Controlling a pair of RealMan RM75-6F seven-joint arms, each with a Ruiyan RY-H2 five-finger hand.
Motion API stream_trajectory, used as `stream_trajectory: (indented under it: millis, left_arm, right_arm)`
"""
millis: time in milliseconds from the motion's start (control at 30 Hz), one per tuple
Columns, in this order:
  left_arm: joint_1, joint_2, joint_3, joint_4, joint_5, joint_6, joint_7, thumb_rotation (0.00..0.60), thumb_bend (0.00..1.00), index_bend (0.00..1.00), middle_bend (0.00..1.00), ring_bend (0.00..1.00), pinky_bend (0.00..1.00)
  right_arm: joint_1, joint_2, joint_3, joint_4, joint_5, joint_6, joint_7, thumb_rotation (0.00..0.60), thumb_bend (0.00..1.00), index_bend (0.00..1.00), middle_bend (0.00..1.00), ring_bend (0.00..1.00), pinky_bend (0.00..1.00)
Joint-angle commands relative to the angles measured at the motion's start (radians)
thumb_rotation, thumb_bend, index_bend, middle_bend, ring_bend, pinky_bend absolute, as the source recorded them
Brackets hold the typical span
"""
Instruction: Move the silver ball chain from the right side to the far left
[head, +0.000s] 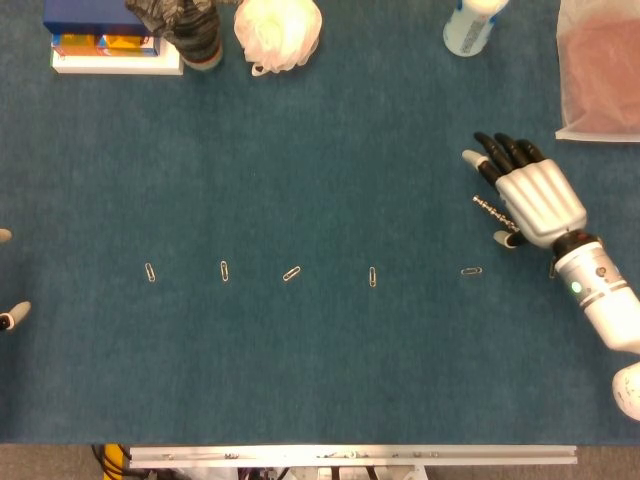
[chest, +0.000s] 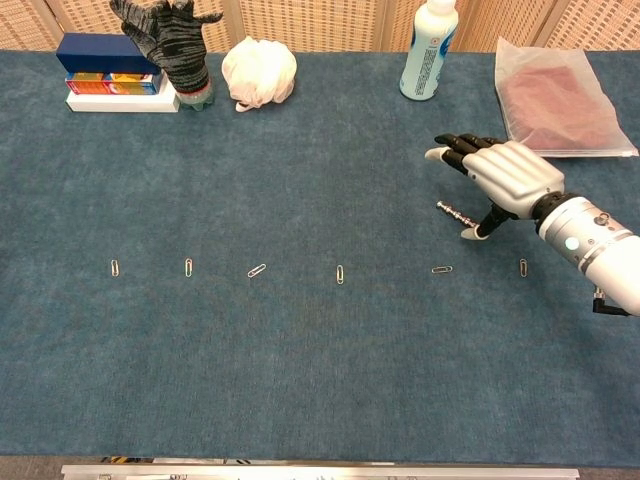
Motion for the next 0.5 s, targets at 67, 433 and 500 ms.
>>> stream_trajectory:
  millis: [67,433,500]
  left_arm:
    - [0.002,0.000,-0.001,0.001,-0.002,0.000,-0.002,0.600,0.02,0.27,0.26,0.28,0.35]
    - [0.011,0.000,-0.006,0.002,-0.016,0.003,-0.017,0.600,0.02,0.27,0.27,0.29,0.36]
    - [0.013,0.000,-0.006,0.003,-0.016,0.005,-0.019,0.600,0.02,0.27,0.27,0.29,0.36]
  right_arm:
    - [0.001,-0.001,-0.003,0.001,0.013,-0.009,-0.006,0.600,0.00,0.13,0.01,0.00,0.14]
    - [0.007,-0.008,-0.001,0.013,0.058,-0.030,-0.047,0.600,0.00,0.12,0.01,0.00,0.13]
    - [0.010,-0.011,0.000,0.020,0.062,-0.031,-0.052,0.600,0.00,0.12,0.01,0.00,0.13]
